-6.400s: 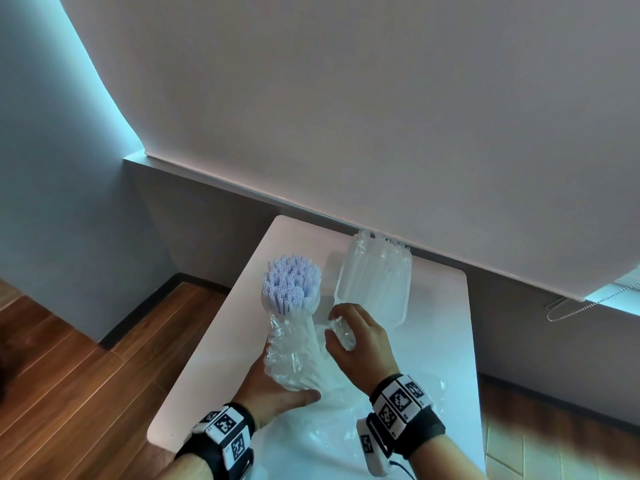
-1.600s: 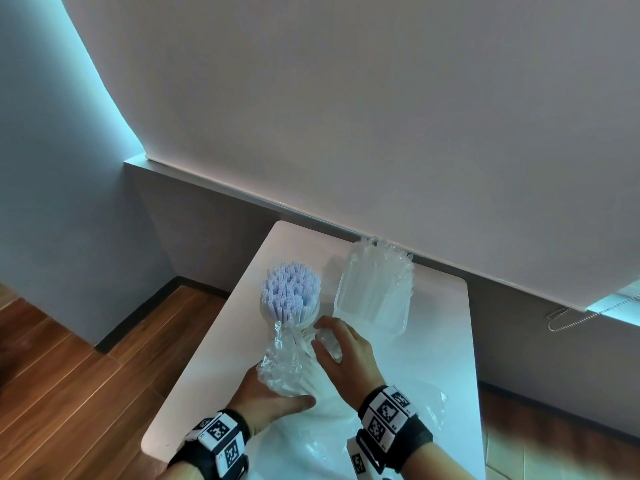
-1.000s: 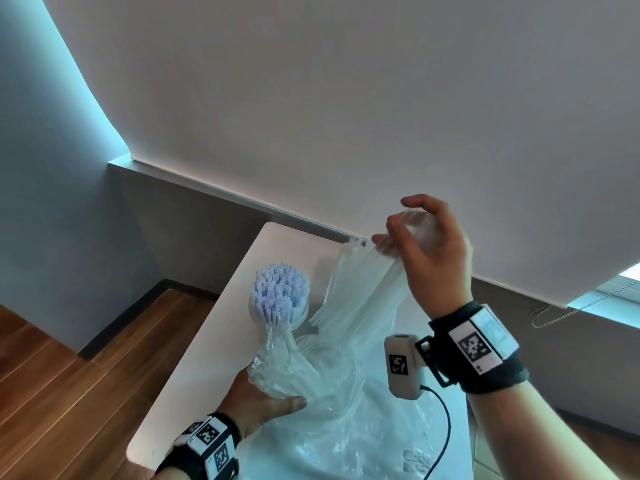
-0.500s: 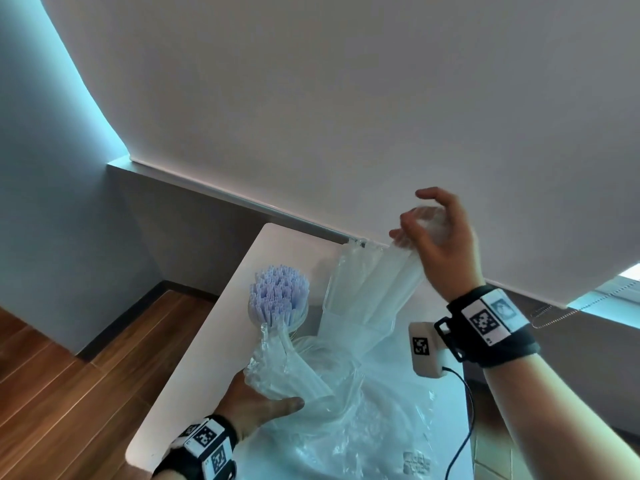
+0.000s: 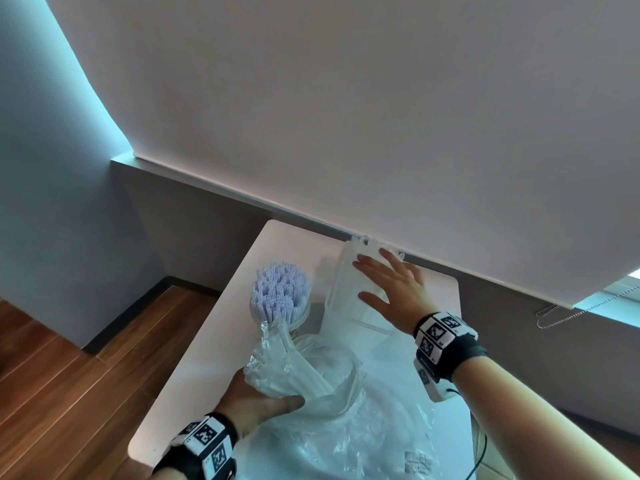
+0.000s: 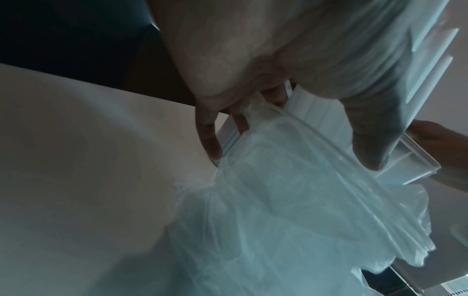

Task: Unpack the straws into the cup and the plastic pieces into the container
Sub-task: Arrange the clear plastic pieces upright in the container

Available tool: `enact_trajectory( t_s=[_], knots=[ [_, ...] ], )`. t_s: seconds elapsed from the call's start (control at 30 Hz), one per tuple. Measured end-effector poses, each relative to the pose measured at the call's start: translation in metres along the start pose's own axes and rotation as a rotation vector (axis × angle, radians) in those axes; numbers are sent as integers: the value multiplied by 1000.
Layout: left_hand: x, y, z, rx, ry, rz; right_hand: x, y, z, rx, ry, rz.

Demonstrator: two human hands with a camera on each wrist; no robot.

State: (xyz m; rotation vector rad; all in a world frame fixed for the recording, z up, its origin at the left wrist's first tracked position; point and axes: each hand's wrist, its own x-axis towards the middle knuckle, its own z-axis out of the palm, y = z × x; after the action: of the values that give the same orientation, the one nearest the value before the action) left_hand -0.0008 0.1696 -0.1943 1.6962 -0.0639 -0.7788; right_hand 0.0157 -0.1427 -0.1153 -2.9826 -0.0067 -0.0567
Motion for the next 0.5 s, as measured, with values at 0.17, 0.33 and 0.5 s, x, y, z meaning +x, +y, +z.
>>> enact_trajectory(
  t_s=[0.17, 0.33, 0.5],
  knots=[
    [0, -1, 0, -18, 17, -14, -4, -10, -5, -53, -21, 17],
    [0, 2, 2, -10, 17, -58, -9, -18, -13, -101, -9, 5],
    [0, 6, 3, -36, 6, -94, -28, -68, -38, 156, 318, -155]
  ],
)
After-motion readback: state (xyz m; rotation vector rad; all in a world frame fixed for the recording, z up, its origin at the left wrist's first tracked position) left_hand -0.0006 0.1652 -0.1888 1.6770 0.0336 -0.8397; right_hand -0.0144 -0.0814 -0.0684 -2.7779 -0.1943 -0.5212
